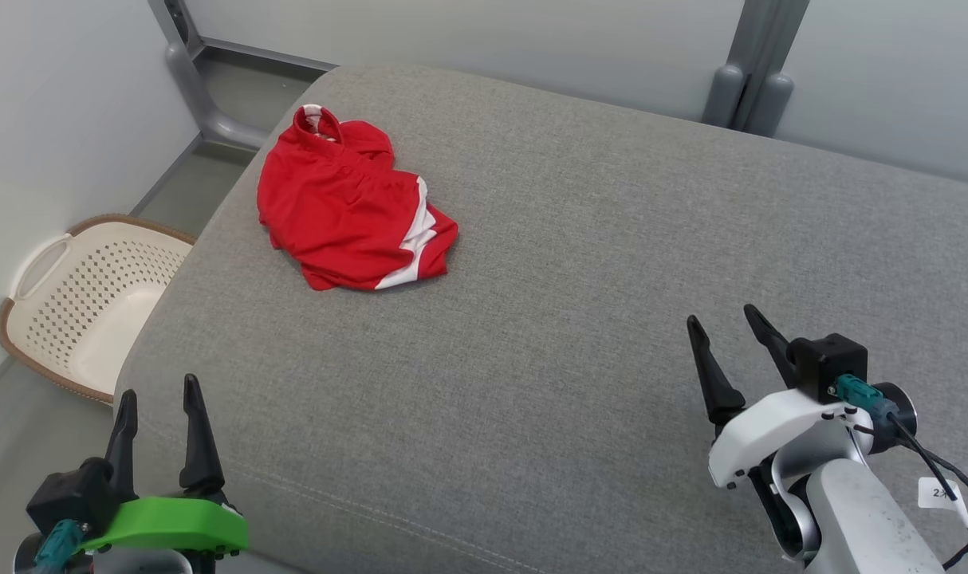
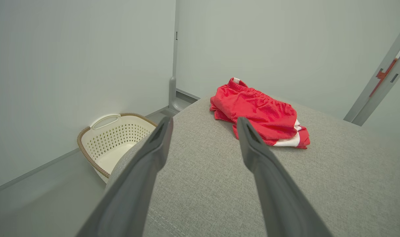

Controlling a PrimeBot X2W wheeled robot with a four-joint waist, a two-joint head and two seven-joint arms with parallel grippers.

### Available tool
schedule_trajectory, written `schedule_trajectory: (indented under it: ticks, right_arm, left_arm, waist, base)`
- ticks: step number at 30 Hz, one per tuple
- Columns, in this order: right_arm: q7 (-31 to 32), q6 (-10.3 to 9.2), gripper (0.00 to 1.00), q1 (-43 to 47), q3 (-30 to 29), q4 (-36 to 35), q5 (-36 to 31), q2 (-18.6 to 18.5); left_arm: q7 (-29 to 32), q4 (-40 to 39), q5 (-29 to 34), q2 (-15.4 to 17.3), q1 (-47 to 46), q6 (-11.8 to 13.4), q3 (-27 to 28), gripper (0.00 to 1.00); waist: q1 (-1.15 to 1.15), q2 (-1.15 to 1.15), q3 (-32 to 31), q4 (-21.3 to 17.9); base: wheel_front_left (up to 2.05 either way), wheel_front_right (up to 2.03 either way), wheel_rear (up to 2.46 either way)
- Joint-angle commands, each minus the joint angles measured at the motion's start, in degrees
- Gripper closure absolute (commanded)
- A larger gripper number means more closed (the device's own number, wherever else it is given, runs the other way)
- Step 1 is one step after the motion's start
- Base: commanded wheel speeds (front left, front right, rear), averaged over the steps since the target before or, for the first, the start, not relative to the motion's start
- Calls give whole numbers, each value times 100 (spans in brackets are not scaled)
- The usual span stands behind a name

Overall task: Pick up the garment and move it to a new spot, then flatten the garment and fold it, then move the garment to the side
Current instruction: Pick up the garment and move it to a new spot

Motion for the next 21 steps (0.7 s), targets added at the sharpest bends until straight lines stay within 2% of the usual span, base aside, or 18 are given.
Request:
schedule_trajectory:
  ticks: [1,5,11,21]
  right_arm:
    - [16,-7,0,-32,9,-32,8,-26]
    - [37,-7,0,-126,81,-102,2,-57]
    - [89,-8,0,-295,250,-391,56,-125]
    - [466,-8,0,-670,757,-1376,125,-338]
  left_arm:
    - [0,84,45,15,-116,29,-22,0]
    - [0,460,155,47,-588,-18,-70,0]
    - [166,1475,33,145,-1732,-36,-161,0]
    - [1285,3220,-435,285,-3414,212,97,0]
  waist:
    - [0,0,59,-68]
    - [0,0,200,-208]
    - [0,0,531,-534]
    - [0,0,1380,-1450]
  base:
    - [0,0,0]
    - [0,0,0]
    - [0,0,0]
    - [0,0,0]
